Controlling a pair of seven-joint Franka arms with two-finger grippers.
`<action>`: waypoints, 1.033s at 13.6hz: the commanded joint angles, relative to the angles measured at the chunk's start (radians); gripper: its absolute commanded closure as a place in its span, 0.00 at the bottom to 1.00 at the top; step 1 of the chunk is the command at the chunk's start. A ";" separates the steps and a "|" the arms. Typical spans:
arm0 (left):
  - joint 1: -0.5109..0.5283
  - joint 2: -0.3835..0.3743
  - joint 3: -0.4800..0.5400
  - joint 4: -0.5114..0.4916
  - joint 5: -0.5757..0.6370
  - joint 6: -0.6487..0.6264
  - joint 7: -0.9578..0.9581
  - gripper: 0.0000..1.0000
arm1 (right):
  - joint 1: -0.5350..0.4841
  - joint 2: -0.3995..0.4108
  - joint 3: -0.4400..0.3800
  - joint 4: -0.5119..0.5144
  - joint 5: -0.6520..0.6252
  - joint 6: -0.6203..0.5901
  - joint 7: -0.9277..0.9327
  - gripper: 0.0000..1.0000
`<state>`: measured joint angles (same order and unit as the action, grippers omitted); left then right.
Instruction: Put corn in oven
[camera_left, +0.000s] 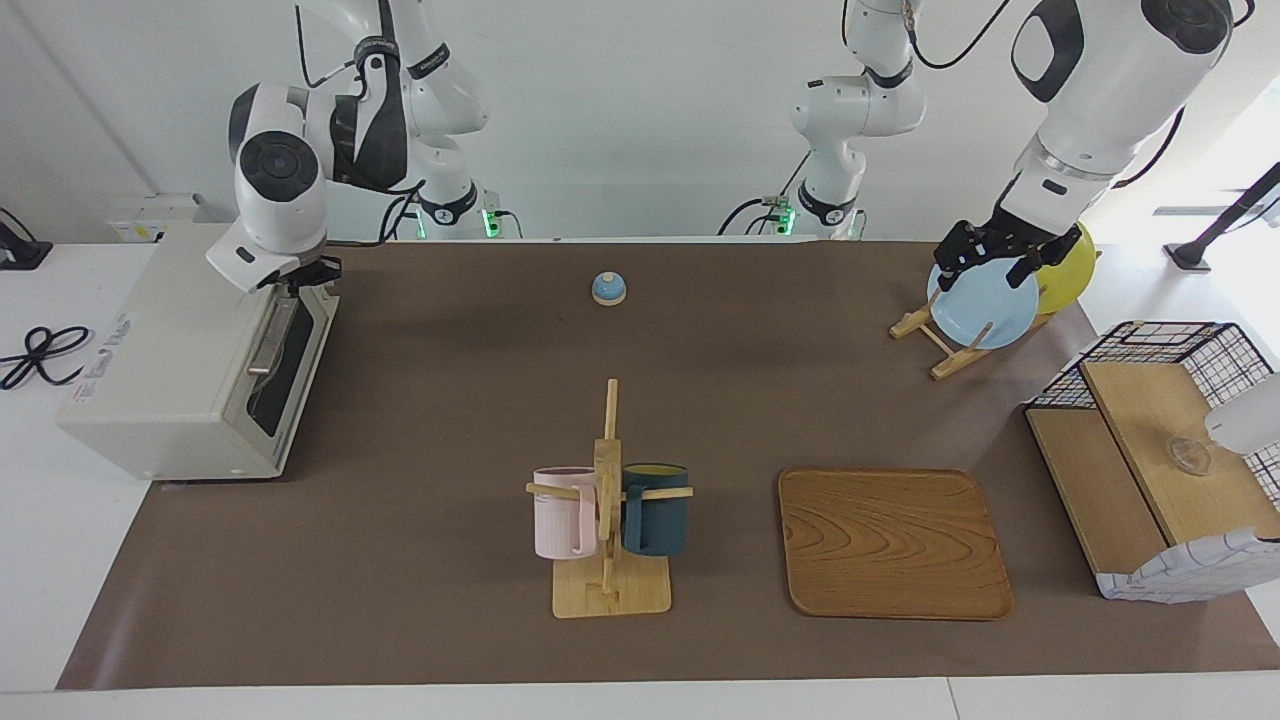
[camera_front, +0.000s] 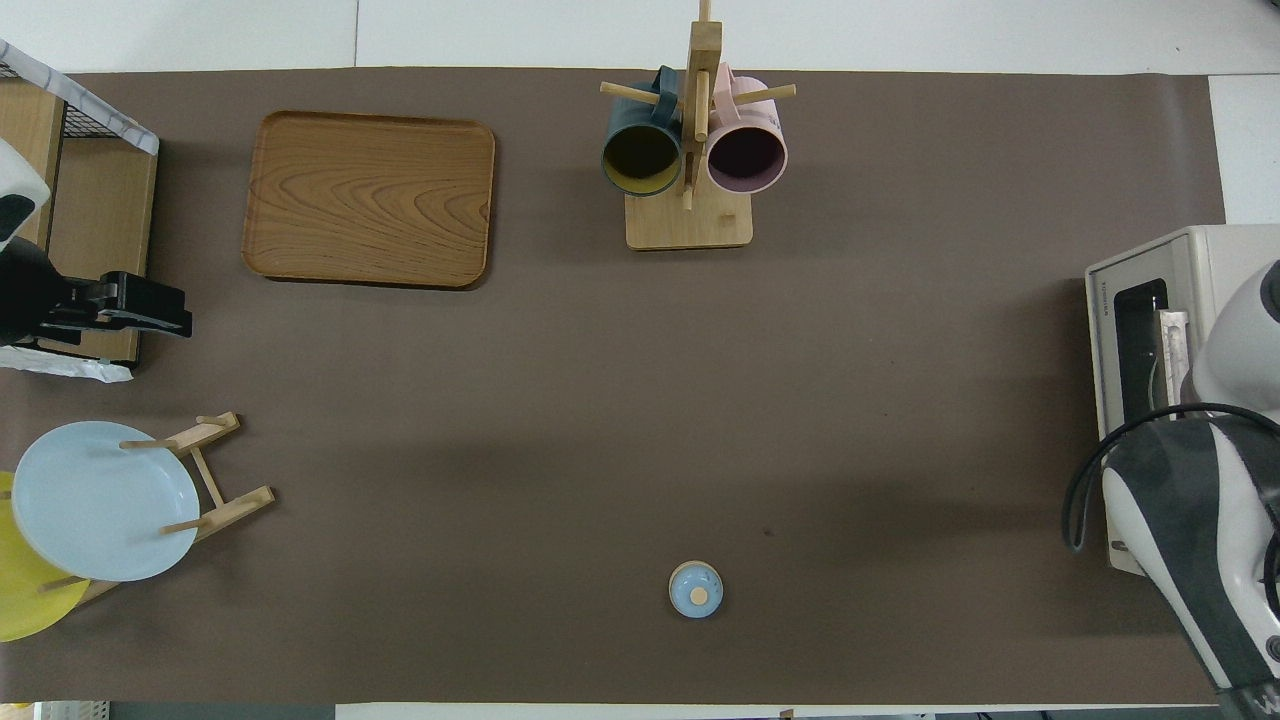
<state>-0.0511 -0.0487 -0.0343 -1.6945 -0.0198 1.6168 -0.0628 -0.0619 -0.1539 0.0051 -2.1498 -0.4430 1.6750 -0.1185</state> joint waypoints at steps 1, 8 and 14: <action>0.000 -0.016 0.001 -0.008 0.015 -0.008 0.003 0.00 | -0.009 -0.026 0.007 0.011 0.029 -0.014 -0.036 1.00; 0.000 -0.016 -0.001 -0.008 0.015 -0.008 0.003 0.00 | 0.001 0.026 0.010 0.287 0.259 -0.159 -0.062 0.75; 0.000 -0.016 -0.001 -0.008 0.017 -0.008 0.003 0.00 | 0.005 0.131 0.015 0.553 0.395 -0.322 -0.056 0.00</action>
<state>-0.0511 -0.0487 -0.0343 -1.6945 -0.0198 1.6168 -0.0628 -0.0542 -0.0655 0.0185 -1.6641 -0.0818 1.3877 -0.1535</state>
